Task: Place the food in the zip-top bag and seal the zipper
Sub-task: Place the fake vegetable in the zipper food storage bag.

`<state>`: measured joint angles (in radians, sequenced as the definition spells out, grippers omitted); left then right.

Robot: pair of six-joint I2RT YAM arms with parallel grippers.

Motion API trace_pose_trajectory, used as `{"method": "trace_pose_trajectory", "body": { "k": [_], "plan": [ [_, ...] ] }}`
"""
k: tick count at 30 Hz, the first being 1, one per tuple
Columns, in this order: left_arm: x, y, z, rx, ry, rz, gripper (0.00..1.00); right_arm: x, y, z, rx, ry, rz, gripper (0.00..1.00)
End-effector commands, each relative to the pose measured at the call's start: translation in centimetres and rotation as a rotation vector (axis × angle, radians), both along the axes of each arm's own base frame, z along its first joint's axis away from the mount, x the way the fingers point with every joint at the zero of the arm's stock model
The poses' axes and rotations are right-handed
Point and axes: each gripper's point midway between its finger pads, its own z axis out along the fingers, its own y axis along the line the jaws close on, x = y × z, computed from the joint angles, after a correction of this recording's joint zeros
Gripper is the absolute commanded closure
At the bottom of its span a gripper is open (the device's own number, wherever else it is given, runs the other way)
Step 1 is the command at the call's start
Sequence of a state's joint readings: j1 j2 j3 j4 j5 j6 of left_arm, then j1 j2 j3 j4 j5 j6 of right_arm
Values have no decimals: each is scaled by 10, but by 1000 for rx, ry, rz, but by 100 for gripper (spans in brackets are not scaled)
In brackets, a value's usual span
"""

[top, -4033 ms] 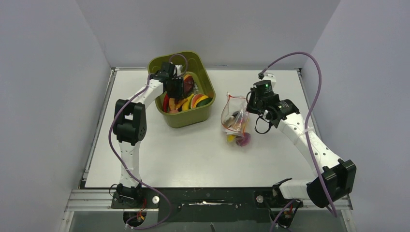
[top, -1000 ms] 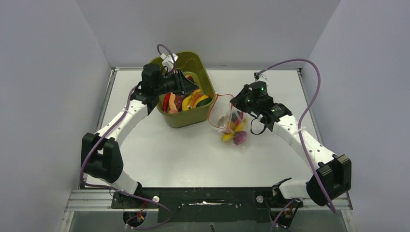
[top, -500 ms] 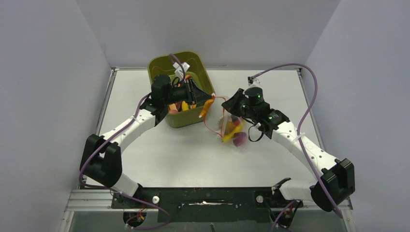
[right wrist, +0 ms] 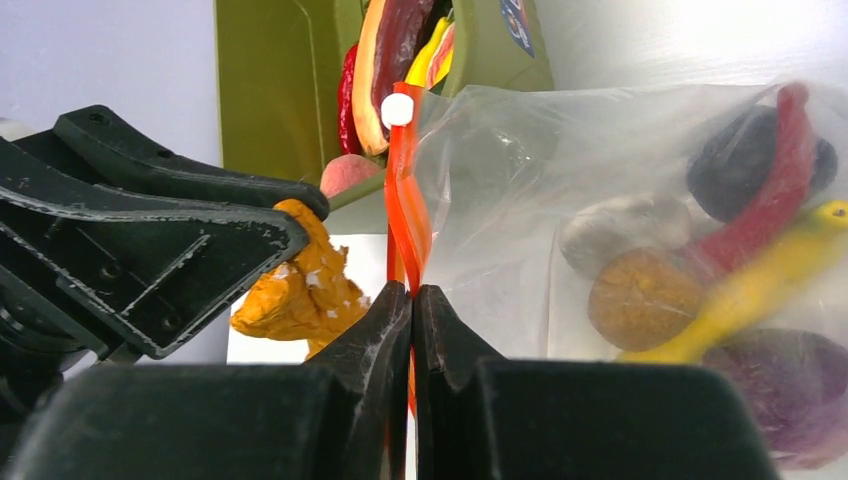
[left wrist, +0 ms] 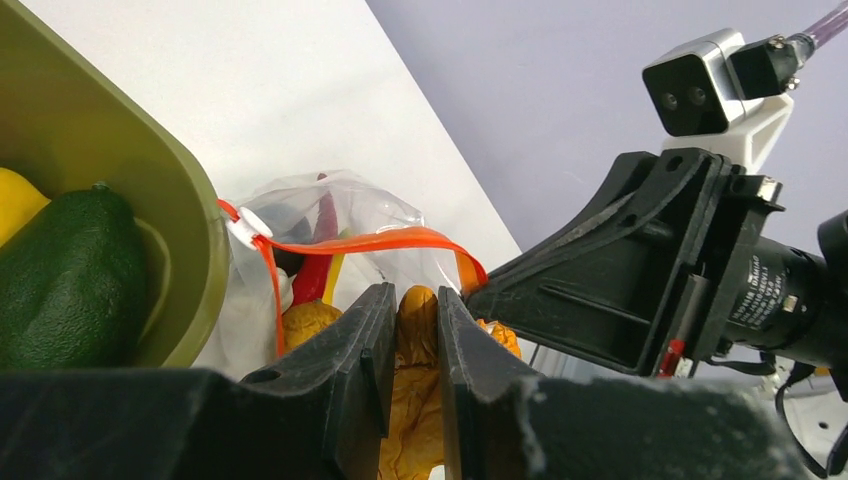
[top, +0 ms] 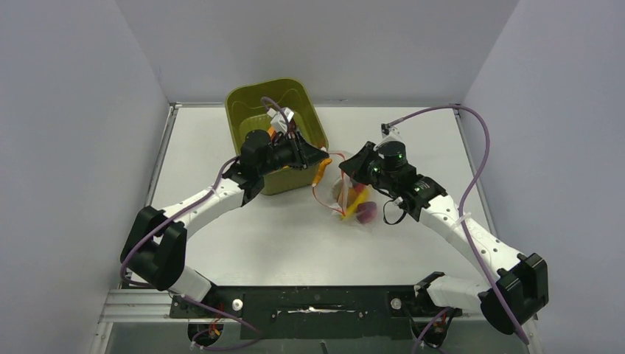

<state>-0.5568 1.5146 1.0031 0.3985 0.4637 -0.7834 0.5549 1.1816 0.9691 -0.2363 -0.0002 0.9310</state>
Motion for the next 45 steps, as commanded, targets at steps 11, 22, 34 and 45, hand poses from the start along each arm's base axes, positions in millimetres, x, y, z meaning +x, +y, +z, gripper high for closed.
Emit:
{"method": "trace_pose_trajectory", "body": {
  "k": [11,22,34,45],
  "plan": [
    [3,-8,24,-101,-137,150,100,-10,14,46,120,-108,49,100],
    [-3,-11,8,-83,-102,160,98,-15,16,42,120,-95,54,100],
    [-11,-6,8,-71,-100,158,79,-20,5,36,60,-96,40,100],
    [-29,0,28,-97,-141,110,62,-29,1,41,13,-143,93,100]
  ]
}}
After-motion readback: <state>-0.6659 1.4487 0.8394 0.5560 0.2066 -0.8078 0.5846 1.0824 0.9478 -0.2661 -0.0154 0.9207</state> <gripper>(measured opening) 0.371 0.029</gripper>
